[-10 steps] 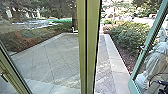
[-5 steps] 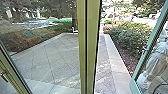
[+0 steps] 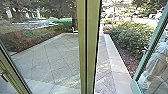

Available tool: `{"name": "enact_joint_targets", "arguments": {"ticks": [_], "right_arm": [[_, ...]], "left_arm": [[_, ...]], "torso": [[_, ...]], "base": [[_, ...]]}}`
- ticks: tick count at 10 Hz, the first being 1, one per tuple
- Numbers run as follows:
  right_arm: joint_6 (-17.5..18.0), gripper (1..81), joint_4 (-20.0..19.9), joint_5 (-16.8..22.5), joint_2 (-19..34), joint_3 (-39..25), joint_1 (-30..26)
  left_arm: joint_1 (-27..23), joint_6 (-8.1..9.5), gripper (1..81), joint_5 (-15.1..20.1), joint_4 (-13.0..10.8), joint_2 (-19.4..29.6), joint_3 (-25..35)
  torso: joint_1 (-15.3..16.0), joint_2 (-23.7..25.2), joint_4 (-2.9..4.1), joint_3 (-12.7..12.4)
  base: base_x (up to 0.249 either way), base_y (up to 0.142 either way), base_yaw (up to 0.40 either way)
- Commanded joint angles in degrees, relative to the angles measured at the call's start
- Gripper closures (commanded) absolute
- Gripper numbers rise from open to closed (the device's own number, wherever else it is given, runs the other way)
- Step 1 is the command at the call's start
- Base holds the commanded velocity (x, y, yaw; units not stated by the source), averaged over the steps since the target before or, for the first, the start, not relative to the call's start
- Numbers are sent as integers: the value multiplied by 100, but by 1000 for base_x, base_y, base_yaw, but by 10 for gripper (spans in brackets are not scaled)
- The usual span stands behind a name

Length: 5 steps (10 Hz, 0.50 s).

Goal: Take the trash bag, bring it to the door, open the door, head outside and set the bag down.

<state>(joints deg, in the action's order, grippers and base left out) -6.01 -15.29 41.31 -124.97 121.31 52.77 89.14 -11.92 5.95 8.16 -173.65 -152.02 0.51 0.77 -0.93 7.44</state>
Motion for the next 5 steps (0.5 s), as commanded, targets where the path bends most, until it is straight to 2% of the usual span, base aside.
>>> {"name": "enact_joint_targets", "arguments": {"ticks": [1,3,5], "right_arm": [[-181,10,-387,-326,127,-293,229],[-208,10,-379,-677,-128,-346,720],[-392,10,-353,-1447,-338,-591,1213]], "left_arm": [[-129,-38,811,425,-33,-29,32],[-129,-47,811,416,-42,-3,32],[-129,-47,811,407,-42,-3,32]], "torso": [[0,0,0,0],[-2,0,0,-2],[-2,0,0,-2]], "base": [[0,0,0],[0,0,0],[0,0,0]]}}
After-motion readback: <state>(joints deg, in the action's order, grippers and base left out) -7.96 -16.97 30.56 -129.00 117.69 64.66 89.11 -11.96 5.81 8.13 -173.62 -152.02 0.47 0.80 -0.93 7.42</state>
